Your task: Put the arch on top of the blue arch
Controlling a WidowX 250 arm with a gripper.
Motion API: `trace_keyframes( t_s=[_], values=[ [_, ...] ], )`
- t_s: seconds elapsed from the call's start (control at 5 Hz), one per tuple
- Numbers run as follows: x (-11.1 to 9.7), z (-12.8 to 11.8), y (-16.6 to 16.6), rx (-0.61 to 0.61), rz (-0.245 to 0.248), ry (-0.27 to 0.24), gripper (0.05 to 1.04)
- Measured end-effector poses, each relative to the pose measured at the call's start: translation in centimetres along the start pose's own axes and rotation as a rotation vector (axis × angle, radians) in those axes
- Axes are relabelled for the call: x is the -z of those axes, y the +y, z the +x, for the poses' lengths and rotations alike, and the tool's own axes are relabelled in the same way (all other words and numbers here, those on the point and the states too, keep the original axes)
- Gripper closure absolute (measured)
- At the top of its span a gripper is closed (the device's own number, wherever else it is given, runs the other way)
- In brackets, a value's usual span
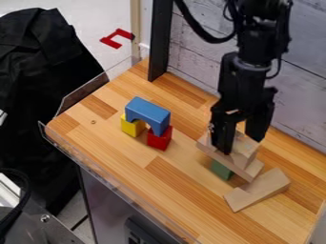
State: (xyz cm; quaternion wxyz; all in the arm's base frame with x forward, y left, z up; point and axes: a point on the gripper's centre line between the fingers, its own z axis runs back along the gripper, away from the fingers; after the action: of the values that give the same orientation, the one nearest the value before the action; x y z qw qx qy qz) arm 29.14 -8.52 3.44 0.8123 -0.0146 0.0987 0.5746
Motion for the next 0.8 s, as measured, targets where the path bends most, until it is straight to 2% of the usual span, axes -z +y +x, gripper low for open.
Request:
trace_keyframes(
  t_s=[0.2, 0.4, 0.6, 0.8],
  values=[
    [0.84, 0.12, 0.06, -0.004, 0.023, 0.011, 0.084],
    [1.07, 0.12, -0.21, 0.008, 0.022, 0.015, 0.118],
    [1.04, 0.25, -0.25, 0.014, 0.021, 0.007, 0.395],
    [1.0, 0.32, -0.66, 0.021, 0.012, 0.009, 0.504]
  ],
)
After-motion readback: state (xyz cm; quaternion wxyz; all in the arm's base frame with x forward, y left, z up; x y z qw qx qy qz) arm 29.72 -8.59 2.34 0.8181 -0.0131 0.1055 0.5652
